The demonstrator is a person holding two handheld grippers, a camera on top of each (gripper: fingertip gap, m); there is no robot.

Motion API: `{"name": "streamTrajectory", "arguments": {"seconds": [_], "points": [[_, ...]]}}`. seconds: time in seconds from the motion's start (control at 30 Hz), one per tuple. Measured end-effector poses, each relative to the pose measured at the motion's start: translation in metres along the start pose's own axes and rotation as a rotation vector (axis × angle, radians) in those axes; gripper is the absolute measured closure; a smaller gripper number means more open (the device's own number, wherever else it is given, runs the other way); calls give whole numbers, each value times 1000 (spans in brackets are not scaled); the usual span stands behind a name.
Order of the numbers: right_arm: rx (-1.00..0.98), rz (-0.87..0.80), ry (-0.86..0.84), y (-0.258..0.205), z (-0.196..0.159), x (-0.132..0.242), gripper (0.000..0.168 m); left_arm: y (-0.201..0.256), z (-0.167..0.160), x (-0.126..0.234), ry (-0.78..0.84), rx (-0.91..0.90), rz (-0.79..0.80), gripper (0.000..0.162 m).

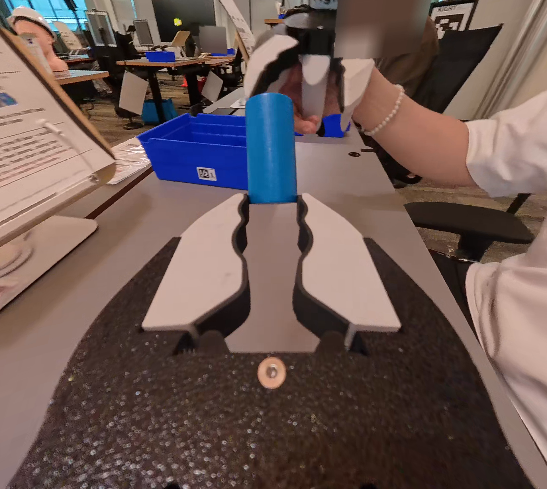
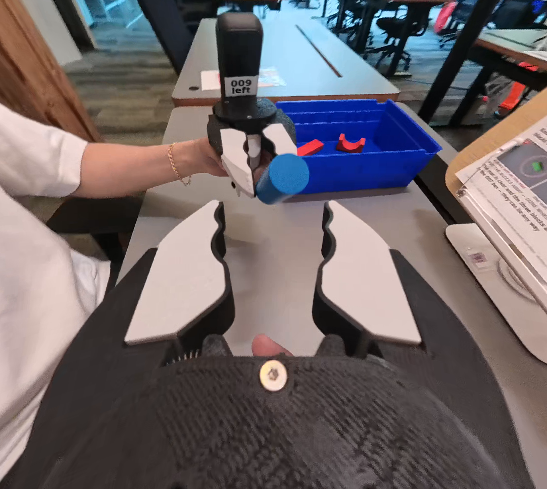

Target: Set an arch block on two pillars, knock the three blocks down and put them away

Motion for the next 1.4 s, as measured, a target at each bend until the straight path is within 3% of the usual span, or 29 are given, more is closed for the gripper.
{"name": "streamTrajectory", "arguments": {"seconds": [0.13, 0.73, 0.87, 0.93, 1.07, 1.2, 1.4], "points": [[9, 12, -61, 2, -1, 4, 121, 11, -2, -17, 38, -11, -42, 132], [13, 57, -106, 2, -8, 0, 137, 19, -5, -37, 74, 9, -67, 132], [25, 23, -159, 8, -10, 2, 137, 17, -10, -40, 33, -11, 11, 126], [42, -24, -196, 20, -8, 8, 137, 12, -11, -39, 25, -4, 78, 109], [93, -148, -351, 66, -19, 25, 137, 10, -19, -36, -76, -6, 138, 104], [52, -257, -472, 118, -54, 32, 137, 16, -25, -32, -138, 1, 148, 101], [-57, -307, -530, 148, -103, 22, 137, 23, -37, -27, -141, 62, 129, 101]]}}
Point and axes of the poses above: each gripper's, where its closed fingertips meet, x back along the fingers, z out of its top, y = z × x across the jaws, the point moved 4 cm from there along x, back along the fingers, and after that the axes turned 11 degrees about -x, right-handed, at the moved point
